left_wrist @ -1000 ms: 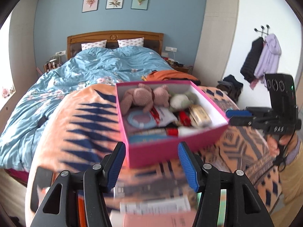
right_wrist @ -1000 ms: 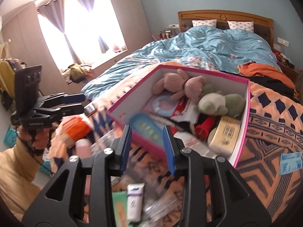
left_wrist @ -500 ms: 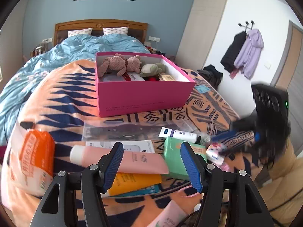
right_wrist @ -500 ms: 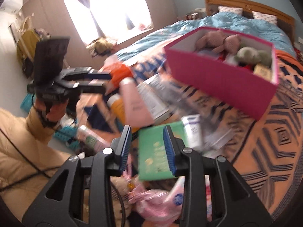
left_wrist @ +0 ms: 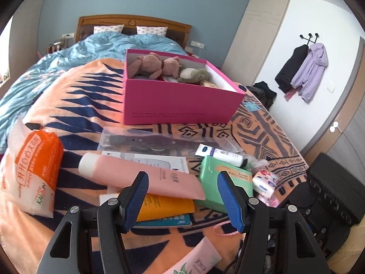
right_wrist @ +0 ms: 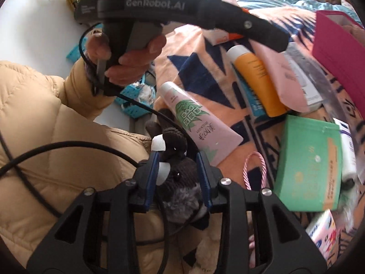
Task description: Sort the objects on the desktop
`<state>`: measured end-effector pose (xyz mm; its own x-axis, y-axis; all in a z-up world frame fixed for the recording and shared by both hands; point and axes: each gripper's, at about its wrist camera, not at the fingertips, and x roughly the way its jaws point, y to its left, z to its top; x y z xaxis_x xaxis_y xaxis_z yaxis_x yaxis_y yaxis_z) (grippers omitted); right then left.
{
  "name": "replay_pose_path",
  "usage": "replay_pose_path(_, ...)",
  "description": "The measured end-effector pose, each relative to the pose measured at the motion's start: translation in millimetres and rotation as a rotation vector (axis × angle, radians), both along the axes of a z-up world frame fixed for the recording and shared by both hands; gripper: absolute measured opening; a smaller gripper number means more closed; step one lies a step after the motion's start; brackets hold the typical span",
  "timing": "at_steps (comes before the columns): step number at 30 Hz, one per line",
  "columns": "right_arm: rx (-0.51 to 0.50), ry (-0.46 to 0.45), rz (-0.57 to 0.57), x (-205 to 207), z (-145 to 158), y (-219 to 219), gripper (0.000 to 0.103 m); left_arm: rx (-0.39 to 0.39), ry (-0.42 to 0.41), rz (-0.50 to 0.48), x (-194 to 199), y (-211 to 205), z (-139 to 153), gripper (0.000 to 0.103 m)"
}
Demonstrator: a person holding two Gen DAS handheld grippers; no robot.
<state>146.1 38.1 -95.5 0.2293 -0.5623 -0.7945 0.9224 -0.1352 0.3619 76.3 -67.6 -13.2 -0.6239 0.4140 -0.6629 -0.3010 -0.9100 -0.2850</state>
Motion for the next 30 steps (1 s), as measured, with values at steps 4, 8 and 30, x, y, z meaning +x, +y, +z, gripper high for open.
replay_pose_path(4, 0.043, -0.043, 0.048, -1, -14, -9, 0.041, -0.013, -0.010, 0.014, 0, 1, -5, 0.064)
replay_pose_path(8, 0.078, -0.040, 0.062, 2, -25, -20, 0.043, -0.002, -0.030, 0.009, 1, 2, -8, 0.064)
replay_pose_path(30, -0.277, -0.078, -0.179, -59, 48, 46, 0.014, 0.054, 0.036, 0.194, -36, -40, 21, 0.062)
